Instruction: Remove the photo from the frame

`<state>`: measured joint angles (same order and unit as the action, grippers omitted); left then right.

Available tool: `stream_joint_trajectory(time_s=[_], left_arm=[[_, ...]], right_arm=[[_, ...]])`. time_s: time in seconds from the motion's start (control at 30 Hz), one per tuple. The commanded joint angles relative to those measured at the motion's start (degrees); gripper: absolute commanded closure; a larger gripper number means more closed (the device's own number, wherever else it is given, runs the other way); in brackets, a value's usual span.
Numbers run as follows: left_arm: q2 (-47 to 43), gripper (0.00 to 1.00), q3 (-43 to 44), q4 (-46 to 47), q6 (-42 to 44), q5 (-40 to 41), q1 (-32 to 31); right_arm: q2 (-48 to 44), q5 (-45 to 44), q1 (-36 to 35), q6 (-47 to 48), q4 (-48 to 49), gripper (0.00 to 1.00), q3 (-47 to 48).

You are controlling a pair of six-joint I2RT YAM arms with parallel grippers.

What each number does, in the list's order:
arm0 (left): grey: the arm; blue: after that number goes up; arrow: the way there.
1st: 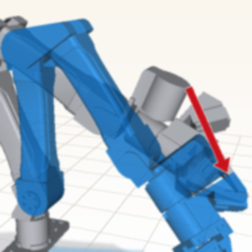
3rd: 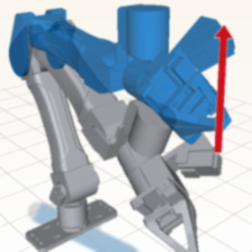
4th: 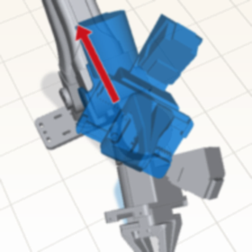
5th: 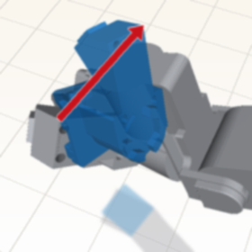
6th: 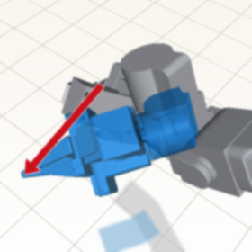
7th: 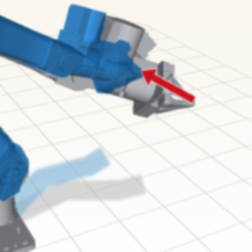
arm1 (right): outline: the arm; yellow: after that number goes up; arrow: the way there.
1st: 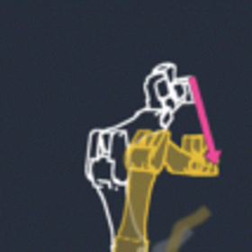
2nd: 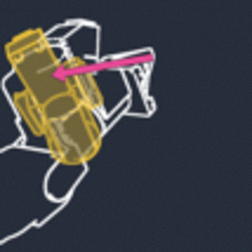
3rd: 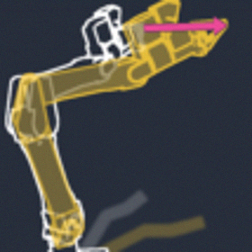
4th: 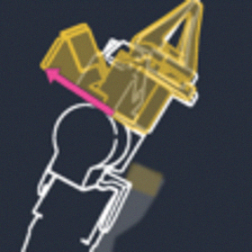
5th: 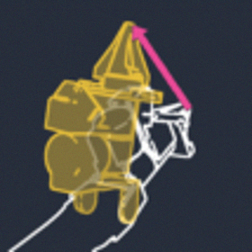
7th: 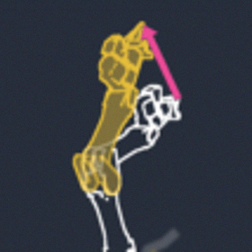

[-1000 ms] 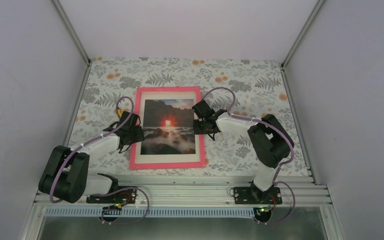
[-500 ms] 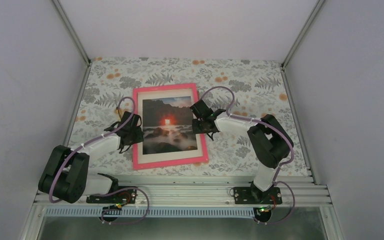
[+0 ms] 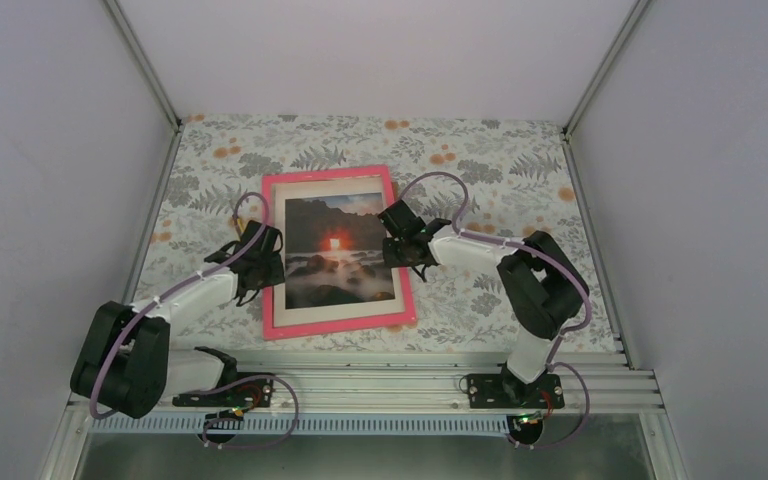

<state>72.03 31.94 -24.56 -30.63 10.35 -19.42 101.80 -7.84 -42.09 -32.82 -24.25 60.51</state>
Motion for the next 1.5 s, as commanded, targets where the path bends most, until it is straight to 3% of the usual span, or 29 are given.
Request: stream_joint_trajectory(time_s=[0.0,0.5,0.8,1.17,1.47], left_arm=[[-2.22,0.85,2.16,0.86,-3.11,3.15,0.20],[-8.68,0.92,5.30,-2.99,-3.21,1.63,-0.79],[-9.22,0.94,8.58,-1.73,-5.76,-5.52,-3.73],[5.53,0.98,19.54,8.22,-12.78,-8.37,-17.48],[22.15,0.98,31.98,15.13,-15.72,-10.68,-27.22]], right_arm=[[-2.90,-3.80,-0.80,-1.67,-1.10,0.96,1.58],[-8.35,-6.86,-0.98,0.73,-2.81,0.96,1.28],[-11.68,-12.82,0.98,5.74,-5.43,0.96,0.35],[-20.12,-23.33,10.31,13.09,-9.31,0.96,-2.54],[-25.52,-28.59,22.38,20.45,-0.01,0.96,-8.58]])
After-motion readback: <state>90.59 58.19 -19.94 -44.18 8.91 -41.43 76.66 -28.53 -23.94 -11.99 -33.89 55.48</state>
